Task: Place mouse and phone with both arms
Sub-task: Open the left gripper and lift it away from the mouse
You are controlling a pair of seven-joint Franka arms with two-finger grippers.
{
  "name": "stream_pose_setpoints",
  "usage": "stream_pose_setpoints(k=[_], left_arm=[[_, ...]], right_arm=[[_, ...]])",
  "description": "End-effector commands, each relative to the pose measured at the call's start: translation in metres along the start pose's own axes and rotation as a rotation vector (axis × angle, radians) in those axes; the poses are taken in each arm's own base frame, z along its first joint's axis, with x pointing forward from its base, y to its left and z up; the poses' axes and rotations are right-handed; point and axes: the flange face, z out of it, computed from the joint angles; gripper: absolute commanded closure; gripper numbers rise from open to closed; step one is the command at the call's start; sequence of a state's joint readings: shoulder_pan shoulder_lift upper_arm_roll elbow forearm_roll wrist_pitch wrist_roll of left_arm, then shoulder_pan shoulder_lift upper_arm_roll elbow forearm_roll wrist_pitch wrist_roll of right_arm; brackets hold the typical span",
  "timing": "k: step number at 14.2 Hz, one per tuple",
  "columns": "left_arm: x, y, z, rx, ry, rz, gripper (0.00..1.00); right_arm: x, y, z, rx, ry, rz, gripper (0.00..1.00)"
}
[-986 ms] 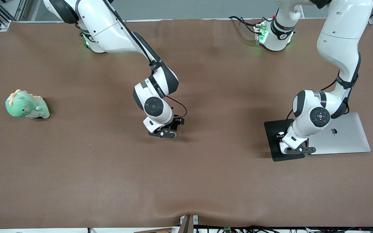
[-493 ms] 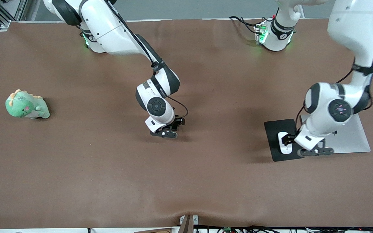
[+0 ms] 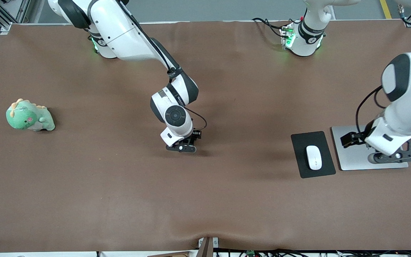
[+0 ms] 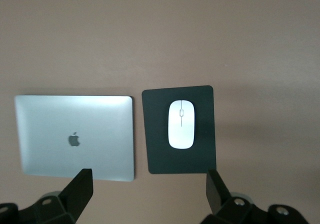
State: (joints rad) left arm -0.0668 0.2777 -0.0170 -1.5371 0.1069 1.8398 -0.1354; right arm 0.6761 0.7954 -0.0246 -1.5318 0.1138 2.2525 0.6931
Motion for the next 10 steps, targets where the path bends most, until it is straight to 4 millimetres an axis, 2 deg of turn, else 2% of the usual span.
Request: stream_pose_setpoints(k=[1,2,3,5,6,8,10], left_arm=[[-0.009,-0.015,-0.061,0.006,0.046,0.003,0.00],[-0.018,-0.017,-0.082,0.004,0.069,0.004,0.00],[-0.026,-0.016,-0.093,0.003,0.063,0.015,0.00],[-0.044,-0.014,-0.121,0.002,0.067,0.022,0.00],[-0.053,-0.014,-0.134,0.002,0.071,0.025,0.00],[-0.065,-0.014,-0.145,0.000,0.052,0.033,0.00],[-0.073,-0.014,-0.152,-0.043,0.039,0.026,0.00]], right_arm=[[0.014,0.009,-0.022,0.006,0.010,0.031,1.00],[0.021,0.017,-0.028,0.012,0.010,0.046,1.00],[0.024,0.022,-0.041,0.011,0.002,0.059,1.00],[0.035,0.044,-0.051,0.029,-0.057,0.161,1.00],[0.040,0.052,-0.066,0.047,-0.053,0.195,1.00],[0.046,0.069,-0.068,0.027,-0.075,0.215,1.00],[0.055,0.103,-0.081,0.022,-0.085,0.245,1.00]])
